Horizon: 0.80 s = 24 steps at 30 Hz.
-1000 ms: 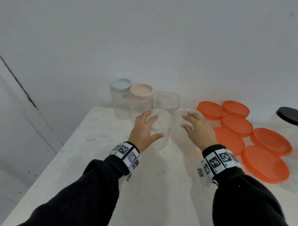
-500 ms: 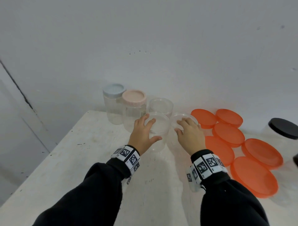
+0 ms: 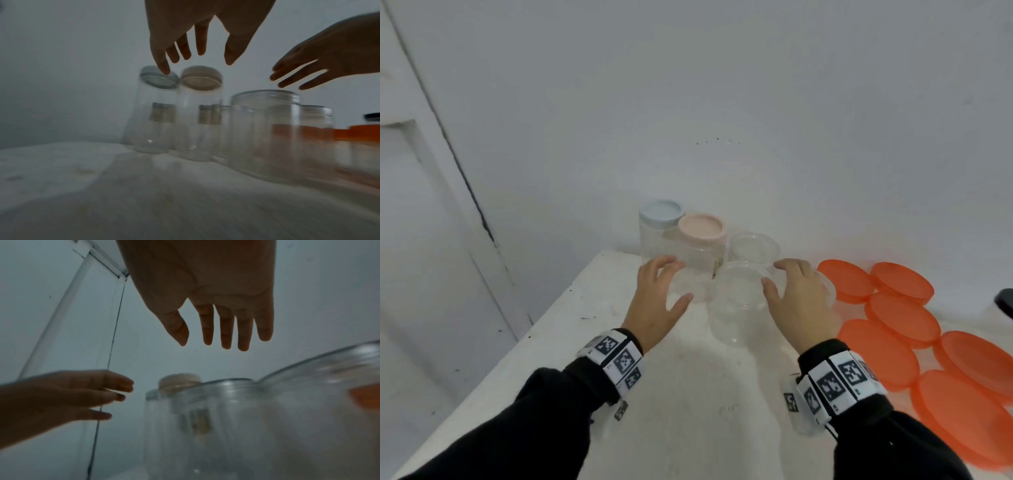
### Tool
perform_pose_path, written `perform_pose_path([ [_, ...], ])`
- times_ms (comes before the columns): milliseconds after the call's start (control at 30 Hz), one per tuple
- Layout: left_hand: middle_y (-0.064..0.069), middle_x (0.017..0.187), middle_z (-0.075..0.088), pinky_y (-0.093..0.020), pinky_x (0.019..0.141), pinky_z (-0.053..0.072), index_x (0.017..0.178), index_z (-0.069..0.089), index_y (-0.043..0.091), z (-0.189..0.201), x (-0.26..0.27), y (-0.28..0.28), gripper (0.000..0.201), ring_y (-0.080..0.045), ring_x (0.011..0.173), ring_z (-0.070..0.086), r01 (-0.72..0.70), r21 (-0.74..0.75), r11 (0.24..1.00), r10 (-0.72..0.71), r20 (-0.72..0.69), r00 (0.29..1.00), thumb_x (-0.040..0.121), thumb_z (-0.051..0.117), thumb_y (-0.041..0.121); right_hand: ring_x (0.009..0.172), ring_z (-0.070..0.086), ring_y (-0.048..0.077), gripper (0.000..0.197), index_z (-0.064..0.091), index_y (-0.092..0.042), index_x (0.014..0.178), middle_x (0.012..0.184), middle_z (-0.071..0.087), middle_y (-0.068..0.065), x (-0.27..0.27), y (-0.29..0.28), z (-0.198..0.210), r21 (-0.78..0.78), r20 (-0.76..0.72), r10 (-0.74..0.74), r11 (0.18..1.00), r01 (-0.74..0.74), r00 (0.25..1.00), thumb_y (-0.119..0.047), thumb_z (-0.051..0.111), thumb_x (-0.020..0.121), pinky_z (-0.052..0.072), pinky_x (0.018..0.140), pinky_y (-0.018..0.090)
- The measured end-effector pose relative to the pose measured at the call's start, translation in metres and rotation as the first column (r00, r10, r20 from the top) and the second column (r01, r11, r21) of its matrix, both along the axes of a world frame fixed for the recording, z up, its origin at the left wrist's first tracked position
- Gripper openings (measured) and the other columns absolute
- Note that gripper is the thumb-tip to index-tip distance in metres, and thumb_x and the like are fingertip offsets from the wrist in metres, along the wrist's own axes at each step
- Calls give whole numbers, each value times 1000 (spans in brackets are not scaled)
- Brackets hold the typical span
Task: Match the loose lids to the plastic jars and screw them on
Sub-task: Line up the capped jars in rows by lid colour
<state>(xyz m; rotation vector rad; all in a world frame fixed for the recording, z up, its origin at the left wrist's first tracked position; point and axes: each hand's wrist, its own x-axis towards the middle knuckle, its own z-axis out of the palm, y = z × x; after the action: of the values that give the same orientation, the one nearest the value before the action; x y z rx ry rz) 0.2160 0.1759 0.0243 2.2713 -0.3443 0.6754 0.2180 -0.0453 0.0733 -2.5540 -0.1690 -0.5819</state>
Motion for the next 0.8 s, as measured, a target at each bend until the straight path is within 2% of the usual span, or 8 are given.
perform_pose_path([
  [100, -7, 131, 40, -19, 98, 25, 130, 45, 9, 14, 17, 29, 51, -14, 122, 31, -78, -73, 994, 73, -65, 995, 84, 66, 20, 118, 44, 23, 39, 50, -6, 122, 126, 48, 7, 4, 39, 12, 164, 40, 70, 984, -75, 997, -19, 61, 88, 28, 87, 17],
  [200, -9, 136, 36, -19, 97, 23, 135, 36, 7, 25, 47, 53, 64, -22, 127, 31, -159, -162, 974, 132, -168, 977, 82, 69, 19, 123, 38, 20, 57, 41, -6, 130, 133, 39, 7, 19, 80, 23, 281, -43, 107, 955, -90, 993, -26, 67, 84, 26, 88, 14],
  [333, -14, 141, 31, -37, 109, 28, 140, 28, 5, 30, 90, 69, 83, -28, 131, 30, -180, -223, 958, 109, -298, 948, 75, 76, 25, 130, 30, 30, 88, 27, -4, 139, 143, 25, 13, 46, 118, 26, 355, -190, 46, 934, 25, 981, -32, 78, 73, 29, 107, 34],
  [433, -14, 138, 35, -41, 108, 30, 137, 30, 5, 24, 115, 72, 89, -29, 131, 32, -143, -274, 951, 53, -313, 948, 68, 82, 27, 134, 26, 34, 102, 16, -2, 144, 147, 20, 16, 62, 130, 22, 374, -278, -27, 918, 134, 960, -34, 80, 71, 28, 109, 40],
  [533, -13, 141, 31, -39, 108, 31, 142, 20, 7, 19, 133, 70, 103, -26, 130, 32, -98, -351, 931, -30, -341, 940, 65, 84, 25, 133, 27, 35, 106, 12, -3, 145, 147, 20, 17, 72, 136, 19, 394, -304, -73, 898, 195, 950, -33, 81, 70, 29, 107, 40],
  [633, -13, 141, 31, -34, 107, 32, 143, 15, 9, 14, 147, 69, 106, -26, 130, 34, -42, -426, 904, -105, -316, 943, 64, 85, 21, 131, 30, 36, 105, 12, -3, 144, 145, 23, 17, 80, 142, 15, 411, -302, -101, 883, 225, 948, -32, 81, 70, 32, 106, 41],
  [733, -12, 137, 38, -40, 106, 36, 140, 19, 11, 12, 155, 77, 104, -26, 126, 39, 10, -429, 903, -150, -294, 944, 61, 86, 23, 128, 34, 36, 104, 15, -3, 143, 142, 26, 17, 87, 147, 11, 411, -281, -138, 877, 249, 950, -29, 82, 68, 35, 105, 43],
  [800, -8, 131, 43, -39, 102, 40, 137, 25, 12, 12, 157, 87, 99, -24, 120, 44, 42, -410, 911, -168, -276, 946, 60, 87, 22, 127, 36, 35, 102, 18, -2, 142, 140, 28, 16, 90, 148, 9, 406, -263, -160, 876, 260, 951, -28, 83, 68, 35, 105, 41],
])
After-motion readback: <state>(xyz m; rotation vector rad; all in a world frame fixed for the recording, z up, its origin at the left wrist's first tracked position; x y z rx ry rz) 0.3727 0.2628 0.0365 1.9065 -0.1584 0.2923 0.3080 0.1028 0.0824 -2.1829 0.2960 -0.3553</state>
